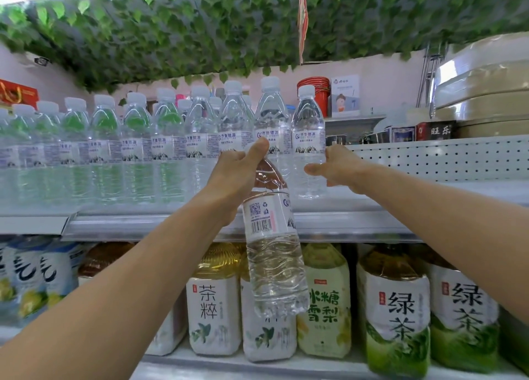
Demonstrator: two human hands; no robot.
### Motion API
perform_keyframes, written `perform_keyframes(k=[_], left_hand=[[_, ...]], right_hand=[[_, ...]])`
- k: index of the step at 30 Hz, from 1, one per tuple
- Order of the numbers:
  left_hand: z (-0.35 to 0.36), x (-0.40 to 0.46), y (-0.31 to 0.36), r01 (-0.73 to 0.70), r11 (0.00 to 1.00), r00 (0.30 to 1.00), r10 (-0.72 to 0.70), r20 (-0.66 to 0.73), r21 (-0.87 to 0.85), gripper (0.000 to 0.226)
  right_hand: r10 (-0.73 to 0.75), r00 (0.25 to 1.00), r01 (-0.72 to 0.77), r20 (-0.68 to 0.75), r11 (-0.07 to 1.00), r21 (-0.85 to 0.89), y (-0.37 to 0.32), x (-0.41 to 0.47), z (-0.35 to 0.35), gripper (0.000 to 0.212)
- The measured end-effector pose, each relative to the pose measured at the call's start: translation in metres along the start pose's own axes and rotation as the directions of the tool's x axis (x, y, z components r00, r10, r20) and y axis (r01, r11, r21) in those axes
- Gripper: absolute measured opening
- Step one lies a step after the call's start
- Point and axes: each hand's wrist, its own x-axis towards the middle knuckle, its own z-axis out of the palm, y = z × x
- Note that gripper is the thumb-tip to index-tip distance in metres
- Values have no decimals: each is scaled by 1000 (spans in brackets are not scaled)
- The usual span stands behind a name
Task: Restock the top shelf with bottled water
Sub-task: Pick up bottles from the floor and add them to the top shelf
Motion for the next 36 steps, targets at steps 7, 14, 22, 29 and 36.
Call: perform_keyframes(k=[7, 14, 22, 29, 36], left_hand=[[-4, -16, 9, -102, 995, 995, 102, 16, 16, 50], [-5, -15, 45, -247, 969, 960, 243, -141, -9, 54], [-7, -14, 64, -175, 983, 985, 174, -17, -55, 40], [-4, -16, 63, -100, 970, 991, 117, 66, -221, 34], [11, -22, 70, -131, 965, 990, 140, 26, -228, 28]], right_hand=[[-294, 919, 307, -263, 952, 9, -26, -73, 4, 49], [-344, 923, 336, 174, 939, 79, -46, -163, 28, 78], [-385, 891, 217, 239, 825, 522, -26, -166, 22, 43], [-356, 855, 14, 378, 744, 668, -12, -164, 23, 85], [-188, 980, 197, -59, 934, 299, -30, -180, 43, 72]])
